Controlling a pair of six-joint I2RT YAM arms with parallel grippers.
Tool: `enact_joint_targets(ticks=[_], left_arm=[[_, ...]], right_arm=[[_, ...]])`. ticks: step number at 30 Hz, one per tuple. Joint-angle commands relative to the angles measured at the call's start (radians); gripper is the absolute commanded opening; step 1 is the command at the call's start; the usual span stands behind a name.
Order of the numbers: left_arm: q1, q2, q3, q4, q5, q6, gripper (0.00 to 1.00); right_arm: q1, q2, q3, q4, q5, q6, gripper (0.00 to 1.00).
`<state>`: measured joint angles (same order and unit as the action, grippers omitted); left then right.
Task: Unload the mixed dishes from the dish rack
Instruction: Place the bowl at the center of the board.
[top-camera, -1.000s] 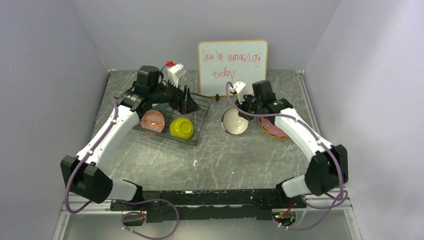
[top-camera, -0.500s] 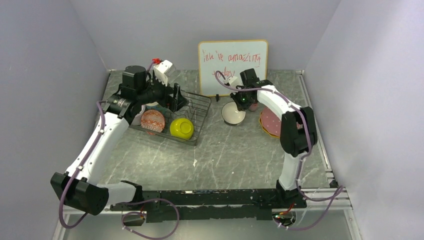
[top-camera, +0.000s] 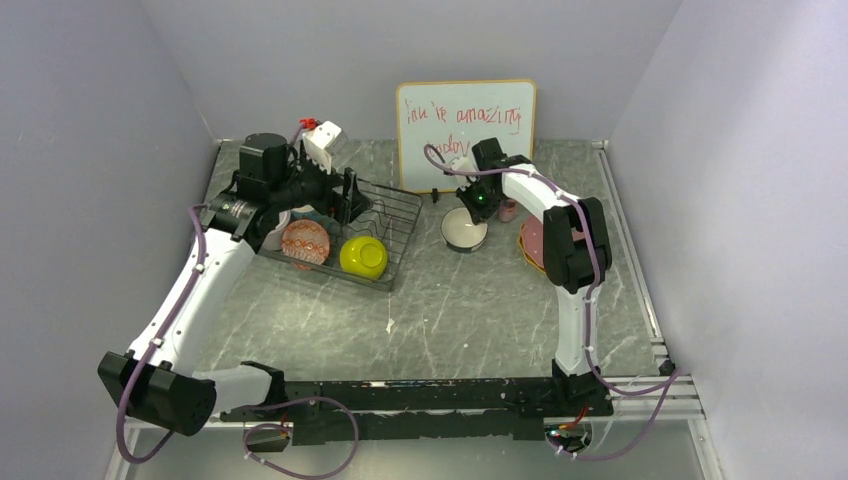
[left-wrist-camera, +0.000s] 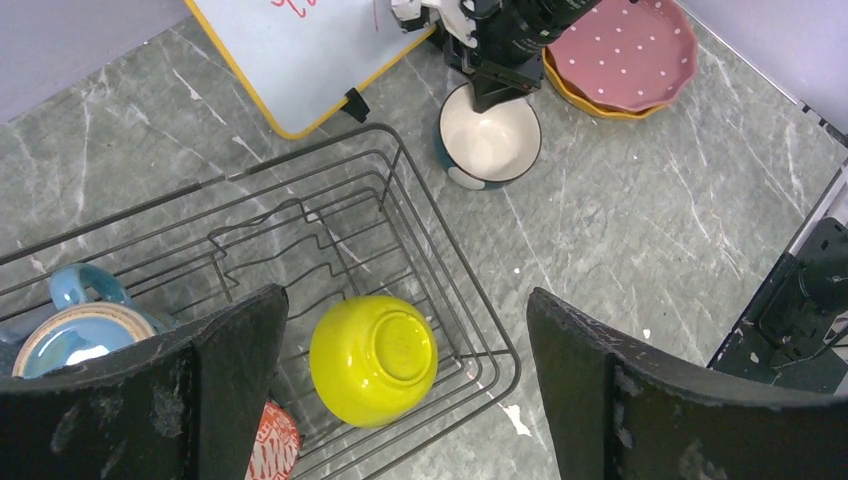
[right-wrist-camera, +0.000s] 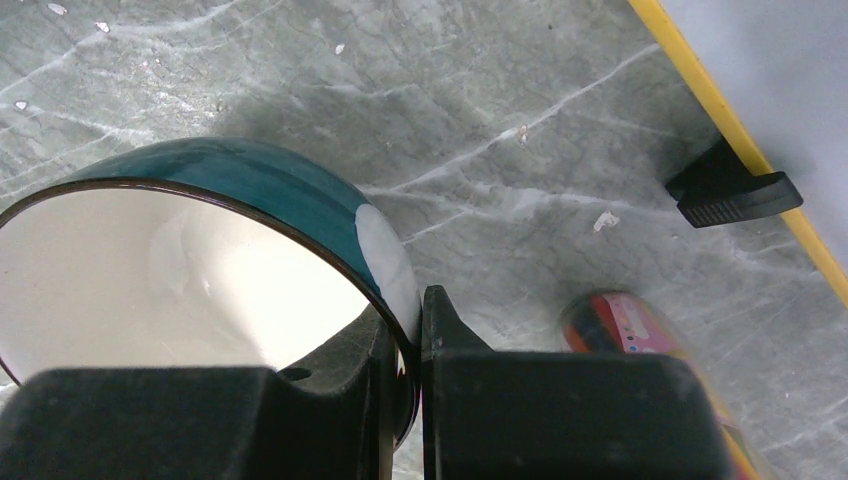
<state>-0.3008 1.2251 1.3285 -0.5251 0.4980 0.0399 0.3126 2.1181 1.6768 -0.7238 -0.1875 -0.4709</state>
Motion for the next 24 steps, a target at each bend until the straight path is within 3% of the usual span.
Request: enact_joint_targets(ticks=[1, 13, 24], left_arm=[[0.009, -0.033, -0.007, 0.017, -0.012, 0.024, 0.94], [0.010, -0.021, -0.001, 0.002, -0.088, 0.048, 0.94], [0.010, 0.002, -0.006, -0.111, -0.170, 0.170, 0.94]], right_arm=[[-0.009, -0.002, 0.058, -0.012, -0.022, -0.012, 0.00], [-0.026, 0.006, 0.040, -0.015, -0.039, -0.023, 0.17], [-0.026, -0.043, 0.017, -0.007, -0.020, -0.033, 0.46]])
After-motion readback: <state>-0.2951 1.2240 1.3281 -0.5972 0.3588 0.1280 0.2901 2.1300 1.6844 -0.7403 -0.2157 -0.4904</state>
